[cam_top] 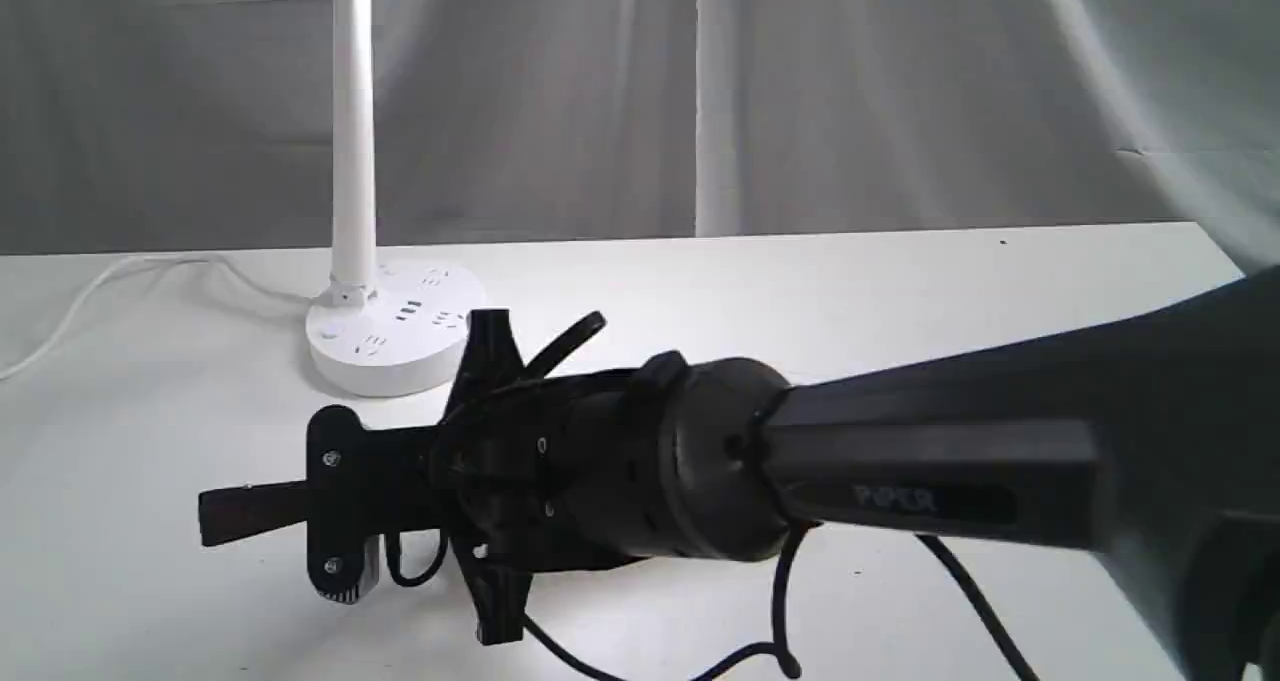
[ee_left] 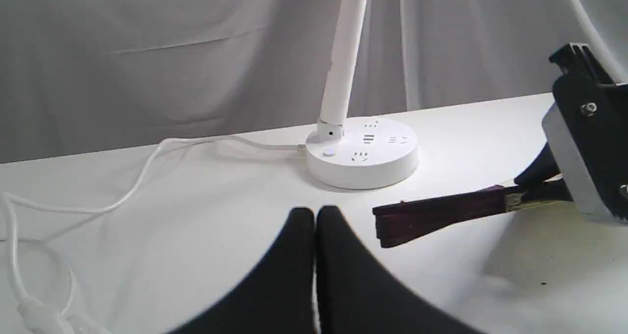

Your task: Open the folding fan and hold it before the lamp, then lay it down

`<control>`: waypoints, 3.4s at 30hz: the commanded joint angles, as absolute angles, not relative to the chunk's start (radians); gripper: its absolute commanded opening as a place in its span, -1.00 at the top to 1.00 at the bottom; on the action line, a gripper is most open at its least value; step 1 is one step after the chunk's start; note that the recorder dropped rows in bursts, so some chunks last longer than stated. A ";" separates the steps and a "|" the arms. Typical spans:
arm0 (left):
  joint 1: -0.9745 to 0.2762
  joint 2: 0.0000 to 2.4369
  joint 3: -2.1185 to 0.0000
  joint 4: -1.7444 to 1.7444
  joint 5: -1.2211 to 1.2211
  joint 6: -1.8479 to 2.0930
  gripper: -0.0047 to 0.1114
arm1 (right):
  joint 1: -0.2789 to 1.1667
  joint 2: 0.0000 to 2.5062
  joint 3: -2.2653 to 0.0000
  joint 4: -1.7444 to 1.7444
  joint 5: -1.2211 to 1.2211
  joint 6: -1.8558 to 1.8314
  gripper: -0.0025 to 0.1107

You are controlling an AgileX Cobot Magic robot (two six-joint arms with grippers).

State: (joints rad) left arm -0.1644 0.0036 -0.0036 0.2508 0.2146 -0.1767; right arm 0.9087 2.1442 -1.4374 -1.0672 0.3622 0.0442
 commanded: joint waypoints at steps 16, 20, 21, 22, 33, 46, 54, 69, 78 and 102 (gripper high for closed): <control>-0.162 0.000 0.000 0.245 0.207 -0.180 0.92 | 0.895 2.110 -1.118 -1.333 0.254 -0.056 0.96; -0.162 0.000 0.000 0.245 0.207 -0.180 0.92 | 0.895 2.106 -1.118 -1.333 0.254 0.049 0.96; -0.162 0.000 0.000 0.245 0.207 -0.180 0.92 | 0.897 2.104 -1.118 -1.333 0.254 0.072 0.96; -0.162 0.000 0.000 0.245 0.207 -0.180 0.92 | 0.897 2.104 -1.118 -1.333 0.254 0.093 0.96; -0.162 0.000 0.000 0.248 0.182 -0.181 0.92 | 0.898 2.092 -1.118 -1.191 0.481 0.295 0.04; -0.162 0.000 0.000 -0.079 0.000 -0.182 0.92 | 0.898 1.972 -1.118 -0.830 0.643 0.303 -0.46; -0.162 0.000 0.000 -0.080 -0.133 -0.182 0.92 | 0.841 1.900 -1.118 -0.835 0.664 0.641 -0.46; -0.162 0.066 -0.095 -0.190 -0.083 -0.188 0.92 | 0.454 1.683 -0.866 -0.699 0.222 0.924 -0.46; -0.162 0.600 -0.426 -0.107 0.144 -0.173 0.92 | 0.429 1.575 -0.745 -0.523 -0.013 0.924 -0.46; -0.162 1.630 -0.972 -0.284 0.446 -0.092 0.92 | 0.429 1.581 -0.618 -0.897 -0.535 1.666 -0.46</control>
